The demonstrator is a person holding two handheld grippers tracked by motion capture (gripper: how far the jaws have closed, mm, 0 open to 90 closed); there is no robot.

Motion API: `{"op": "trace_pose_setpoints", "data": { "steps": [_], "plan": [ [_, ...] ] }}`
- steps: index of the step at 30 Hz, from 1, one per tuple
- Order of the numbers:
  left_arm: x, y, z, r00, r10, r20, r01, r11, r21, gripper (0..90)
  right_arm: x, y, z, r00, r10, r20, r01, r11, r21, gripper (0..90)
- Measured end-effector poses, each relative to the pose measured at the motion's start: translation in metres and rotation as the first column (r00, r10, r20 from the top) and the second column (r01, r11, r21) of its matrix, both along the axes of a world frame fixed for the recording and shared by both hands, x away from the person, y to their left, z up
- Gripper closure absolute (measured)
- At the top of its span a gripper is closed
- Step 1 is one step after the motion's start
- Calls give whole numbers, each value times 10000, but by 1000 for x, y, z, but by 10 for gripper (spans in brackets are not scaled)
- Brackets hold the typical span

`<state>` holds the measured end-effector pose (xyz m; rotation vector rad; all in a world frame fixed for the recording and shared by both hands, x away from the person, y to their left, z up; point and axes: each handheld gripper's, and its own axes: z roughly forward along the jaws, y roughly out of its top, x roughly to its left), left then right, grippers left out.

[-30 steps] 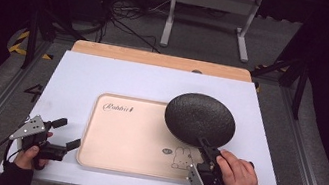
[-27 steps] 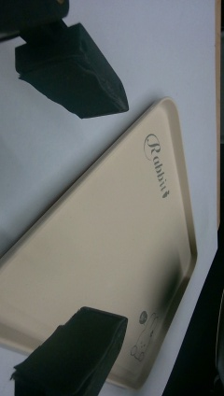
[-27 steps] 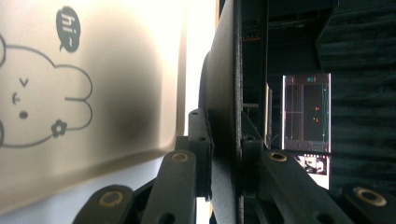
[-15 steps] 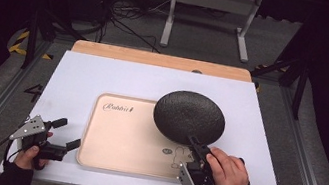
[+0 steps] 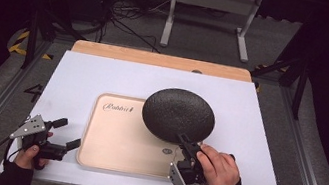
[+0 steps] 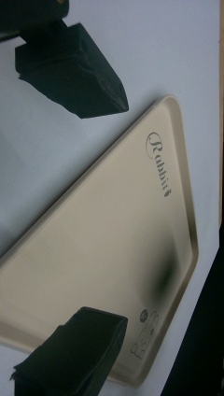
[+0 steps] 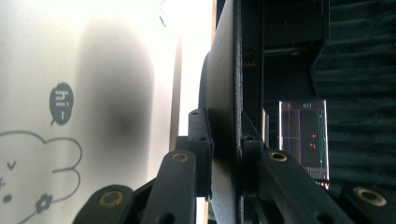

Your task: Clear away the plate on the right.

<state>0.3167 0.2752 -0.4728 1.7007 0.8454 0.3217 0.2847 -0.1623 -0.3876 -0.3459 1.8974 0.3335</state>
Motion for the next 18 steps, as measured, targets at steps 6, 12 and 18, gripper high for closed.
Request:
{"op": "trace_pose_setpoints", "data": {
  "steps": [6, 12, 18],
  "plan": [
    [0, 0, 0, 10000, -30, -21, 30, 10000, 4, 26, 2, 9, -3, 9998, 151, -106, -151, 9999, -19, 820],
    [0, 0, 0, 10000, -21, -38, 21, 10000, -11, 26, 6, 16, -4, 9993, 331, -201, -331, 9995, 13, 819],
    [1, 0, 0, 10000, -21, -71, 20, 10000, -47, 26, 12, 24, -6, 9988, 388, -287, -387, 9992, 35, 820]
  ]
}}
